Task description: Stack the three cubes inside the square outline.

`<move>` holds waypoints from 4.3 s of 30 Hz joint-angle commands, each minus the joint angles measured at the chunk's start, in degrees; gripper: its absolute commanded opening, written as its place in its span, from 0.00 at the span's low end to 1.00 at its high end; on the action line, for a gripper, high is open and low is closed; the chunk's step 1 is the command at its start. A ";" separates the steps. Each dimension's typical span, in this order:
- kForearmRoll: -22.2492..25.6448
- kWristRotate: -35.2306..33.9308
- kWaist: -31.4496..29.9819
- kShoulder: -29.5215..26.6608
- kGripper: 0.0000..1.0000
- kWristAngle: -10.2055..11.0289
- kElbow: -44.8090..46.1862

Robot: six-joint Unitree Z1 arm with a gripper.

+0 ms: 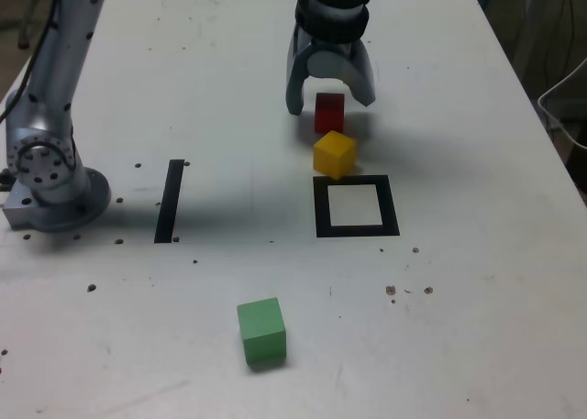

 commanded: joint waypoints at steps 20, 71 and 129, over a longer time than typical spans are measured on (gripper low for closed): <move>-1.54 0.74 0.34 1.97 0.40 -0.63 -1.08; 4.68 -16.28 -18.55 -14.12 0.19 -0.67 1.82; -1.98 -27.51 -26.14 -1.00 0.34 -5.20 2.29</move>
